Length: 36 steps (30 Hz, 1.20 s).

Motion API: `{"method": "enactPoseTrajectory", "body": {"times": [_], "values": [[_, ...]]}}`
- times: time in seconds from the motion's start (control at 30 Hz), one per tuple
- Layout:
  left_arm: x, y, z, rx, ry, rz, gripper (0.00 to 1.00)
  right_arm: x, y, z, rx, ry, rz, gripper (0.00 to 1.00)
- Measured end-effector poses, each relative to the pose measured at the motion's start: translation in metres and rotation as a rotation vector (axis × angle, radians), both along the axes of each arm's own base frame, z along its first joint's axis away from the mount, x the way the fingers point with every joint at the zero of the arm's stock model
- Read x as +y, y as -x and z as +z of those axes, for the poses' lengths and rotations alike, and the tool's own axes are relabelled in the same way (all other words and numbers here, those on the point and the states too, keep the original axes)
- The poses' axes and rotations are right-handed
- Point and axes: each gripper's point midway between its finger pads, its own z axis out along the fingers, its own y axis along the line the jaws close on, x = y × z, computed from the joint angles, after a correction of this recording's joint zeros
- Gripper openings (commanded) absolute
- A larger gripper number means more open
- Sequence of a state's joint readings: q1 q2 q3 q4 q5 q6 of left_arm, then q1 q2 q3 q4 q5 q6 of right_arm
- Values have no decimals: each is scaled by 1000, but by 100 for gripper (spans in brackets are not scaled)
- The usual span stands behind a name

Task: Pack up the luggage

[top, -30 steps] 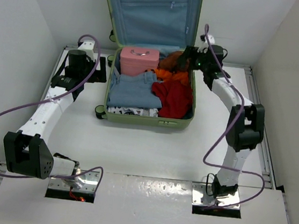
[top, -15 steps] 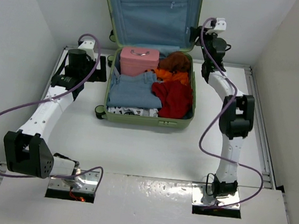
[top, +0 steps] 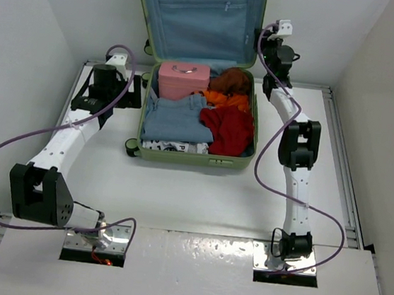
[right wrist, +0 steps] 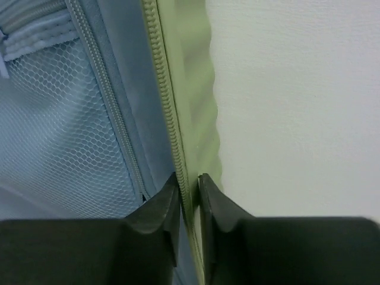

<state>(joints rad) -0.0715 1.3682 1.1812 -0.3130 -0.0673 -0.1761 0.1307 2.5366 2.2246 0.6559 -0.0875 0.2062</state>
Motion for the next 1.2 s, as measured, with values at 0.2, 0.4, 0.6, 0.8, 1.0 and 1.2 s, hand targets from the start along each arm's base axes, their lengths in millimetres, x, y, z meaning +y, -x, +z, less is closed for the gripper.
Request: {"method": "enactPoseTrajectory", "body": {"times": [0.2,0.4,0.6,0.8,1.0,1.2], "values": [[2,-2,-3,8,-1,6,99,-3,19,-12,-28,59,16,0],[-2,-3,3,-7,12,-13,99,-12,75,-8,-38,84,41,11],[-19,7,38,-97,59,-112,99,-11,170,4,-76,68,128,66],[1,63,118,-341,27,-65,99,-54,263,-10,-6,78,125,66],[38,131,158,-458,-56,104,97,-161,331,50,-28,86,-152,74],[62,136,134,-346,-140,210,95,-164,342,40,197,10,-126,74]]}}
